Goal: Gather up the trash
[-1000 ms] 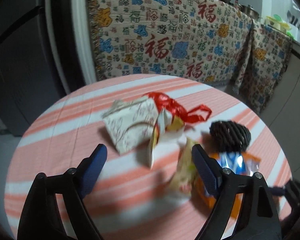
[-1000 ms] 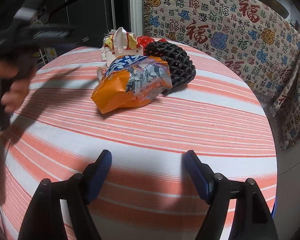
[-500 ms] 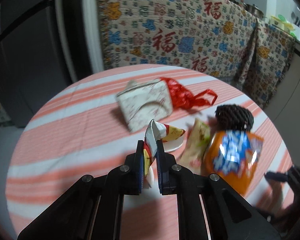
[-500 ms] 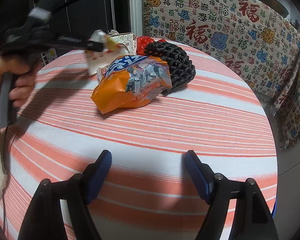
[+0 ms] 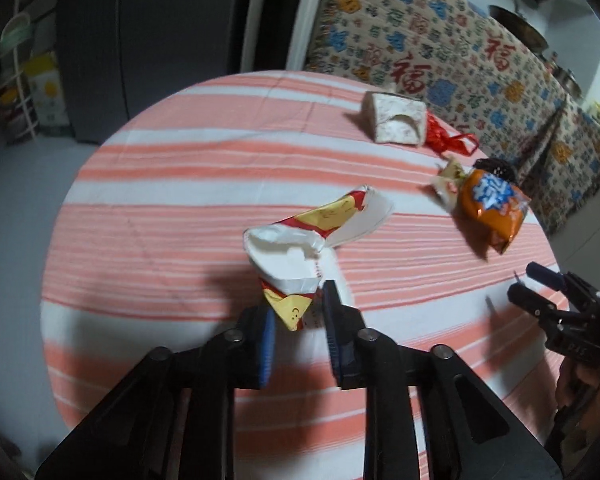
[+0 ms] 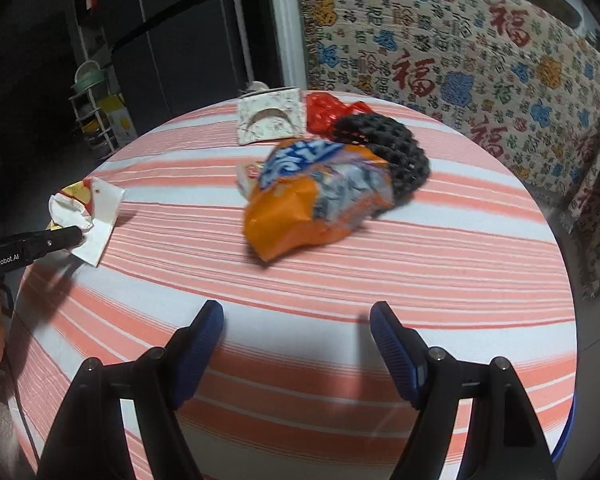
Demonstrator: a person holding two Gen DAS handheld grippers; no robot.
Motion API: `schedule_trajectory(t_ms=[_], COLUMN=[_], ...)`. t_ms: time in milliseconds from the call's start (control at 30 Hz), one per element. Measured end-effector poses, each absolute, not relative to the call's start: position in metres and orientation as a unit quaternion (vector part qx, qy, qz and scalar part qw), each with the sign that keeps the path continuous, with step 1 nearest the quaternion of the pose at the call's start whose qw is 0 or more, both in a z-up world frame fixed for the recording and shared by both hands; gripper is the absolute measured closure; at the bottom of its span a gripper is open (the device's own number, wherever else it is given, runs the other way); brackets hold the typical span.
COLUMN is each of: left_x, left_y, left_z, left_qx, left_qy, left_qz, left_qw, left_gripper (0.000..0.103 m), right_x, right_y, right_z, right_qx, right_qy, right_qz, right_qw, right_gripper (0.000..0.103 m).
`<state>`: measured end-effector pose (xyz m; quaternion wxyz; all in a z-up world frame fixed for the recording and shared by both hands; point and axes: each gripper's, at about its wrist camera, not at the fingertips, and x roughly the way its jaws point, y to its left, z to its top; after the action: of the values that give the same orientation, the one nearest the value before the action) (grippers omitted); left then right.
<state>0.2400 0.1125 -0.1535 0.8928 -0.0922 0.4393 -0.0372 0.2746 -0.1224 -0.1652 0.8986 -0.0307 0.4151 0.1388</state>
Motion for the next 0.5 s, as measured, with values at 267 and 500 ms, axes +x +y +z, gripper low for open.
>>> schedule_trajectory(t_ms=[267,500], left_x=[0.228,0.209], left_y=[0.111,0.121], left_z=[-0.161,-0.159], left_qx=[-0.076,-0.078], left_qy=[0.437,0.437], left_qz=[-0.04,-0.036], left_qw=[0.895,0.895], left_gripper=[0.055,0.042], right_x=[0.297,0.302], right_y=[-0.104,-0.159], right_z=[-0.159,-0.157], right_qx=[0.001,0.011], right_qy=[0.411,0.398], right_qz=[0.111,-0.033], right_qw=[0.905,0.917], right_gripper=[0.026,0.033])
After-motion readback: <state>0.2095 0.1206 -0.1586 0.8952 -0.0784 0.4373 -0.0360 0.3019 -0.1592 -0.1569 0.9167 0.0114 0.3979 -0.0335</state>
